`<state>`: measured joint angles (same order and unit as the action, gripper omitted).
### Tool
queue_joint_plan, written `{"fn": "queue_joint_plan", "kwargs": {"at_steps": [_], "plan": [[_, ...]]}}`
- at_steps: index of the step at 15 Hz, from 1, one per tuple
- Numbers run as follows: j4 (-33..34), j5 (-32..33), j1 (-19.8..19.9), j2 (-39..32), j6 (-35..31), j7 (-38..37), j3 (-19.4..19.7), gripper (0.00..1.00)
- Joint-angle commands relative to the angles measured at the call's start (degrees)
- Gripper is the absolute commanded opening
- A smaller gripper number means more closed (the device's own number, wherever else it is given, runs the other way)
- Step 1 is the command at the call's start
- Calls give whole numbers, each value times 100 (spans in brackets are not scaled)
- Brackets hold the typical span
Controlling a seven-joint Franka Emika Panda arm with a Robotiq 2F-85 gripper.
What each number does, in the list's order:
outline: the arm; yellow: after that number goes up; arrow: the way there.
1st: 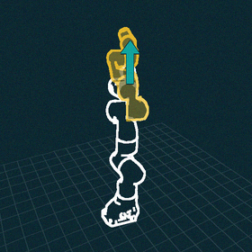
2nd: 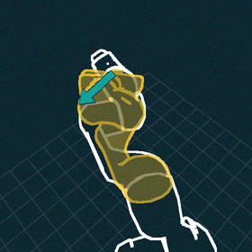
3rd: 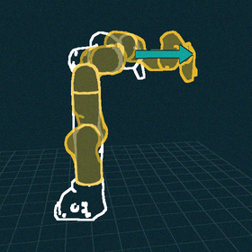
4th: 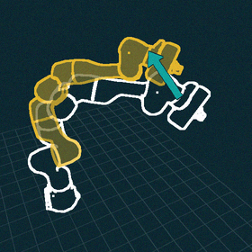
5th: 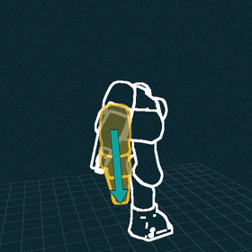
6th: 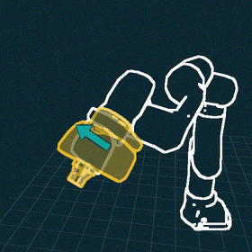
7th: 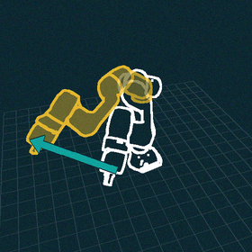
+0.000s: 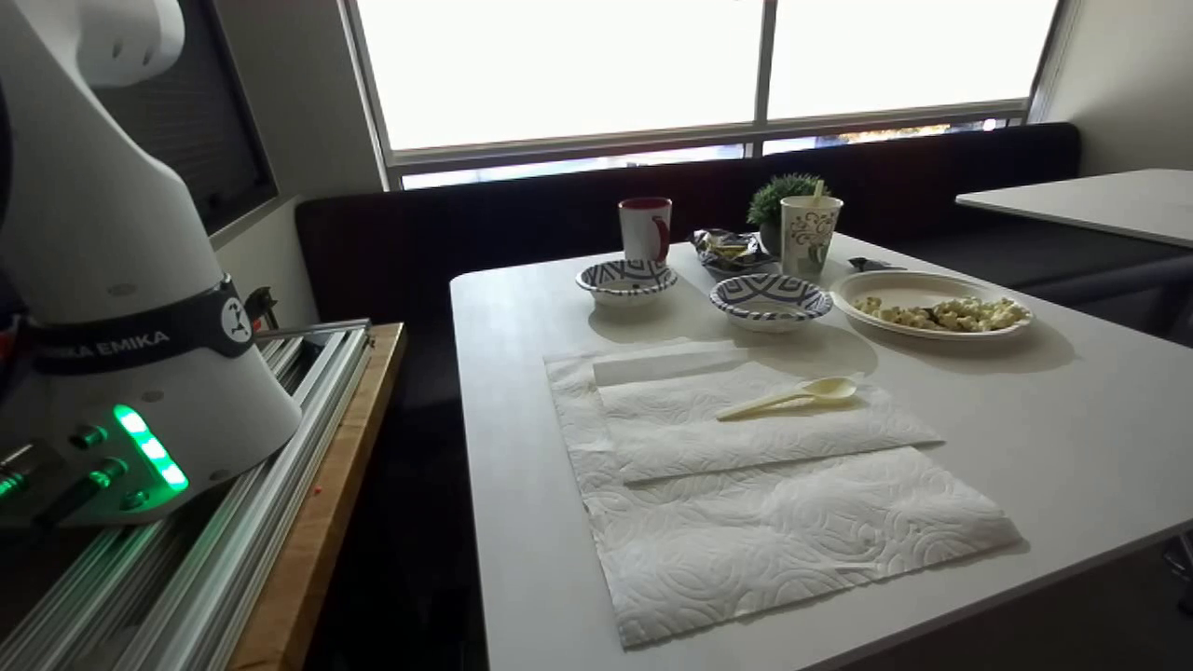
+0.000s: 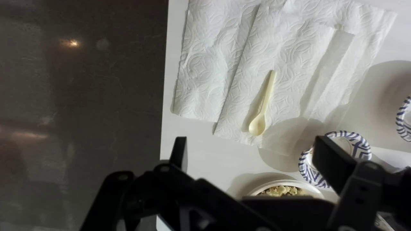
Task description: Transfer a spoonful of contents from the white plate to the right bowl
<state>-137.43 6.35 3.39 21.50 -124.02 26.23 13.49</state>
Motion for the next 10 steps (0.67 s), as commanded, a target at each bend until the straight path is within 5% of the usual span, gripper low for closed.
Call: {"fn": "queue_joint_plan", "kwargs": {"at_steps": [1, 6, 10], "plan": [[-385, -759, -251, -312, -1028, -23, -39, 100], [-719, -1949, -570, -1084, -2208, 328, -21, 100], [-858, -2177, -544, -1848, -3378, -7, -331, 100]]}}
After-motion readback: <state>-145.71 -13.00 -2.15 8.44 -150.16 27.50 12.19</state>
